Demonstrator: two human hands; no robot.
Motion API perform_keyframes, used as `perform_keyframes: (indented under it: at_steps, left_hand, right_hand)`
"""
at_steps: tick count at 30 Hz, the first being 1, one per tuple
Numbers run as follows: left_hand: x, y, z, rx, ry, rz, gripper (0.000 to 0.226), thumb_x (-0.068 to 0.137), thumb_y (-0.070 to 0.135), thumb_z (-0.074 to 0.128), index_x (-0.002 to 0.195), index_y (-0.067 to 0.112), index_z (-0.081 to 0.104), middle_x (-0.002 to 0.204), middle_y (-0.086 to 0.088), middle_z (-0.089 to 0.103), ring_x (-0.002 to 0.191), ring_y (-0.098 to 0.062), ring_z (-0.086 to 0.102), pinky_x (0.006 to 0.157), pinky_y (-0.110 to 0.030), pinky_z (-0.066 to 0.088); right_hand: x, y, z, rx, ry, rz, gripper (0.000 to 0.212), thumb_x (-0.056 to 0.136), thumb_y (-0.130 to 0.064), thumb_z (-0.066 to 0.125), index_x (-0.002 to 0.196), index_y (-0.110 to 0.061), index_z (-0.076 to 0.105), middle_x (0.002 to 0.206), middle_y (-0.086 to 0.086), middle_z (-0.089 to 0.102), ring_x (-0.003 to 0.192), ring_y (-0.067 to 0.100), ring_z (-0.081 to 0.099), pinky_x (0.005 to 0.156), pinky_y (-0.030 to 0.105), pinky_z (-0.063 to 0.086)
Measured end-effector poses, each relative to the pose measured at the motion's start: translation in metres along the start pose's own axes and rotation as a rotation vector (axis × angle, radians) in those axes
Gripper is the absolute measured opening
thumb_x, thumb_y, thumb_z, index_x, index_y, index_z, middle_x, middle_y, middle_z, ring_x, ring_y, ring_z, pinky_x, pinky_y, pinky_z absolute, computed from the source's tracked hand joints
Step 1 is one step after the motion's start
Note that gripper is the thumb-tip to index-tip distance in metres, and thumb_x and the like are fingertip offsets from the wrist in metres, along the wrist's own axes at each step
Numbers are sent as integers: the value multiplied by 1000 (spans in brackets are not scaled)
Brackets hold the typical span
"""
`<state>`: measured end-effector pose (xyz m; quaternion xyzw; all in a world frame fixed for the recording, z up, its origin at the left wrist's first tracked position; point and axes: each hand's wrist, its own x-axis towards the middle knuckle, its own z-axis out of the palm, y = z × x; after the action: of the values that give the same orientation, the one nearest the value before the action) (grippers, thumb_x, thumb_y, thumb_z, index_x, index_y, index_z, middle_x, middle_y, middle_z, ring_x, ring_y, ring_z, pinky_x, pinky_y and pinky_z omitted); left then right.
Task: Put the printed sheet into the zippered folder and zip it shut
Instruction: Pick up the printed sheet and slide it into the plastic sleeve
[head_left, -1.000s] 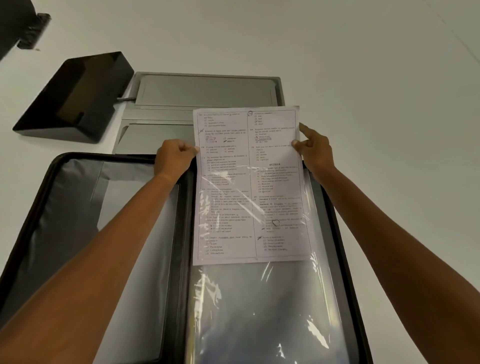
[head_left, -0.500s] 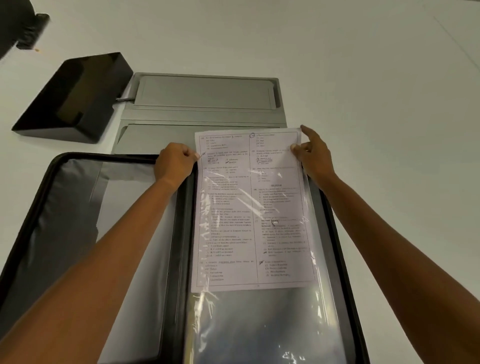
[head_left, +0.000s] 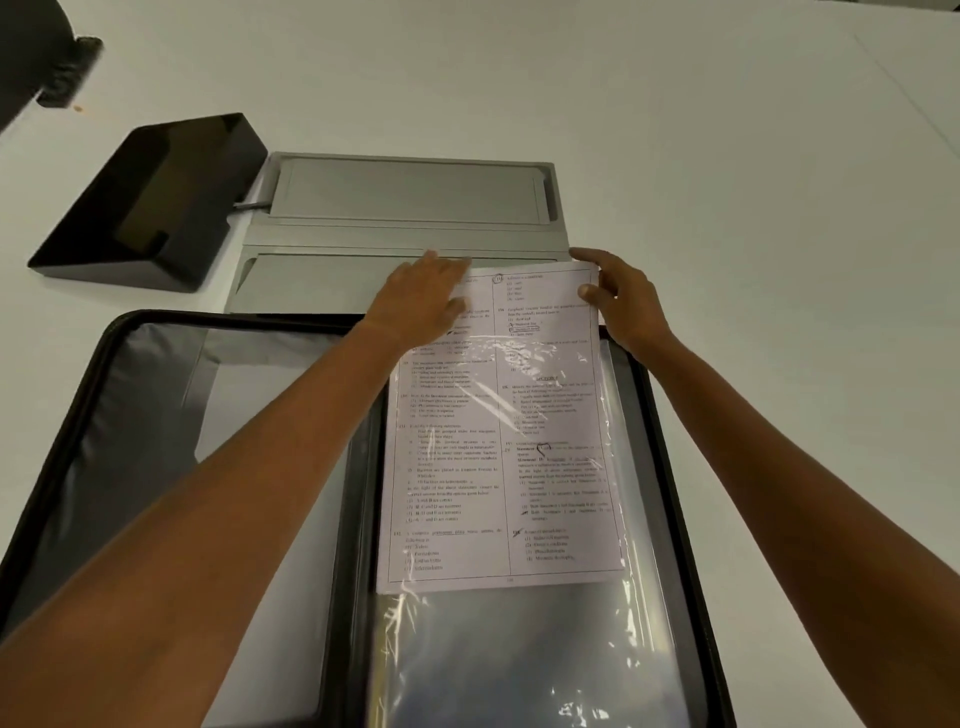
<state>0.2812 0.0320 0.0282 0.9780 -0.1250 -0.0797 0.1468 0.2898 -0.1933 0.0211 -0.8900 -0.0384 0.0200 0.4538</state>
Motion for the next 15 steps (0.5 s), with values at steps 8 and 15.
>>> perform_keyframes:
  at_steps: [8, 15]
  left_hand:
    - [-1, 3, 11, -41, 41, -14, 43, 97, 22, 39, 139, 12, 34, 138, -11, 45, 123, -28, 45, 106, -40, 32]
    - [-10, 6, 21, -23, 53, 2, 43, 97, 24, 39, 137, 10, 35, 135, -12, 49, 123, -27, 46, 108, -39, 28]
  right_hand:
    - [-29, 20, 3, -120, 77, 133, 38, 95, -6, 37, 132, -10, 38, 120, 16, 58, 105, 23, 55, 90, 29, 42]
    - [-66, 37, 14, -330, 85, 15, 31, 93, -12, 42, 122, -9, 48, 131, 11, 51, 117, 27, 50, 97, 31, 42]
